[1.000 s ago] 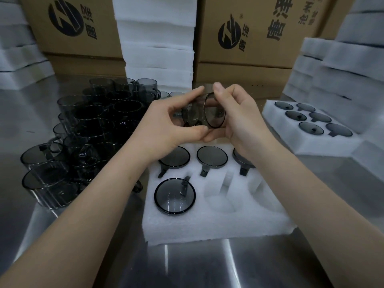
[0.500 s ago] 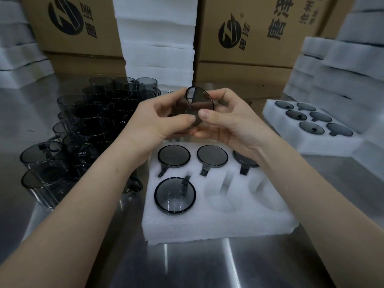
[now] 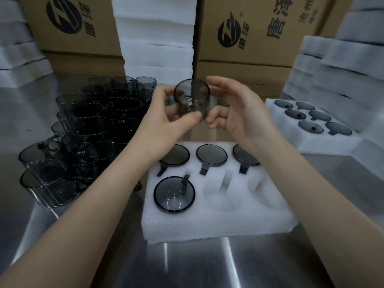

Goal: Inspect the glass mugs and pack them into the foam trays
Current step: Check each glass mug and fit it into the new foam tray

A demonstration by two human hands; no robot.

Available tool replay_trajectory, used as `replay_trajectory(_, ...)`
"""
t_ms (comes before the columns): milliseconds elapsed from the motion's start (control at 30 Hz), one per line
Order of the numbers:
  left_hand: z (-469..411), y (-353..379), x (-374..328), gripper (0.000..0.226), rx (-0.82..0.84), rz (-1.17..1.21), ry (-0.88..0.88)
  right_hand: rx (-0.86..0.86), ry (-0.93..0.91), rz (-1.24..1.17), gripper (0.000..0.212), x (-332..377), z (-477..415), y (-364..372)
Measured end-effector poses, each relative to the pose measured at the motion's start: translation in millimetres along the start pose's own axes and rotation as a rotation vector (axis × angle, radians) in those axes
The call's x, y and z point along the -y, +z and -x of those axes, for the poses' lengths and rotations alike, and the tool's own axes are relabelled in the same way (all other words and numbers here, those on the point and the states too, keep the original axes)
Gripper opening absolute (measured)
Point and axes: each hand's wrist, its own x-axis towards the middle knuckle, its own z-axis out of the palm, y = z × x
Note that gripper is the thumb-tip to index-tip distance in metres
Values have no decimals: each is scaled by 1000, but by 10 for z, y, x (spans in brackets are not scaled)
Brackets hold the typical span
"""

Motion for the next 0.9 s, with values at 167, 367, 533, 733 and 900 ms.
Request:
replay_trajectory(167, 17, 22, -61, 41, -46, 102, -68, 88, -97, 463, 48, -91, 28, 62)
replay_trajectory(367, 41, 21, -211, 46, 41, -29, -69, 80, -146, 537, 58, -136, 54, 104)
replay_trajectory(533, 40, -51, -263, 30, 58, -2, -102, 40, -247, 609, 59, -124, 79, 141)
replay_trajectory(733, 33, -67, -227, 34, 98, 70, -129, -30, -271, 565, 41, -87, 94, 194)
replay_trajectory(900, 38, -17, -146, 24, 141, 124, -85, -117, -173, 368, 35, -20, 84, 148)
